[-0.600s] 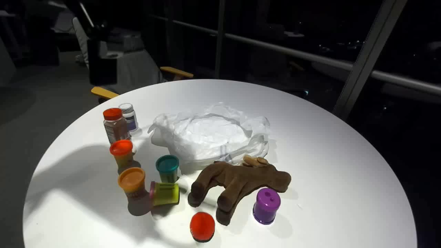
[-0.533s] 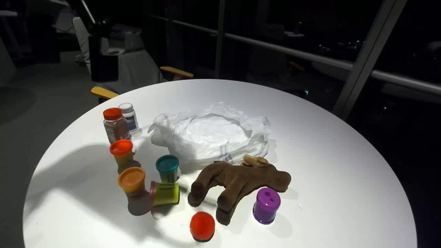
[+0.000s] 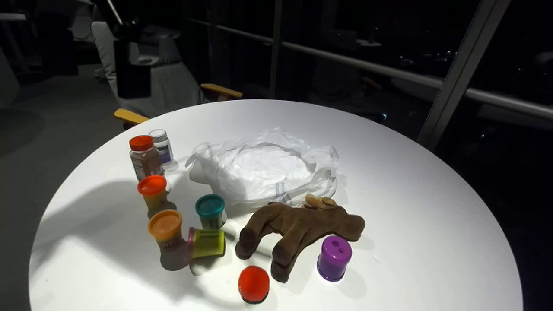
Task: Pick up all the objects surrounding the white plate and arrange them on the plate
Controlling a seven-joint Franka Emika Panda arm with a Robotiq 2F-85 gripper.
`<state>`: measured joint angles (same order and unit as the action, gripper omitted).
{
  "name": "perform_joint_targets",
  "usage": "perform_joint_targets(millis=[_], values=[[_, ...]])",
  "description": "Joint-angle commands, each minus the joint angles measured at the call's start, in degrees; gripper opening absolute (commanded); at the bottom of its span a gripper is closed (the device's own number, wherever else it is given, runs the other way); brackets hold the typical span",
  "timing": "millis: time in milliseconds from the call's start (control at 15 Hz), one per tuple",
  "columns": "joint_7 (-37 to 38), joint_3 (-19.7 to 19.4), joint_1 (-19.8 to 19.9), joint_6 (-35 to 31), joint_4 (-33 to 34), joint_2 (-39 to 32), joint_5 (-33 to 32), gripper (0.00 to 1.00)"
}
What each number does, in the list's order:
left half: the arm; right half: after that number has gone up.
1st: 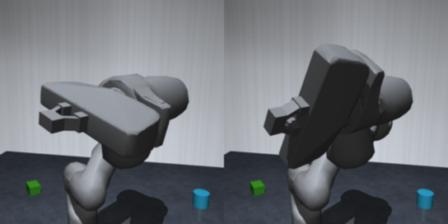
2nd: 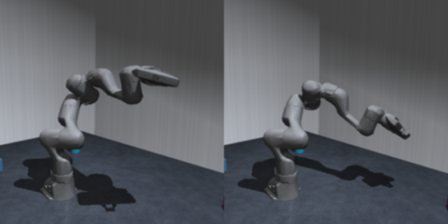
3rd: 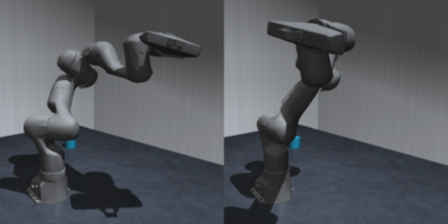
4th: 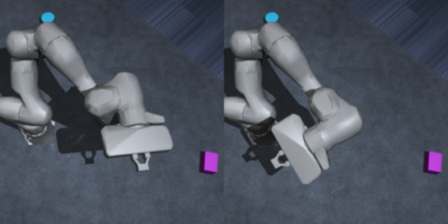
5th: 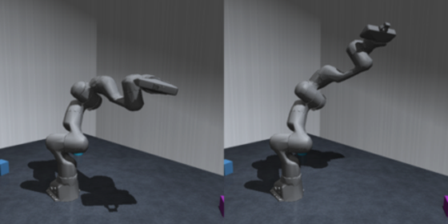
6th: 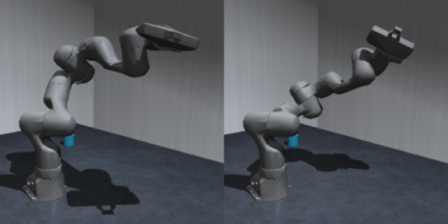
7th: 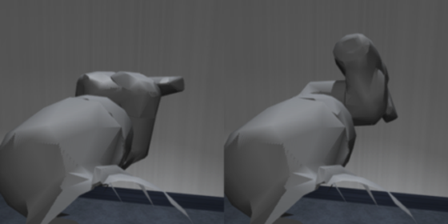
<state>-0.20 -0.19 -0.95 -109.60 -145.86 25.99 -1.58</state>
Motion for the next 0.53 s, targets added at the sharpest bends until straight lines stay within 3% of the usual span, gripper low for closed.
perform_joint_targets(millis=[0,133,467], values=[[-0.06,0.22,0.22,0.08,0.06,-0.01,0.09,1.00],[-0.06,0.22,0.22,0.08,0.06,-0.01,0.09,1.00],[4.69,4.27,-2.53,-5.30,3.11,-8.72,2.38,1.00]])
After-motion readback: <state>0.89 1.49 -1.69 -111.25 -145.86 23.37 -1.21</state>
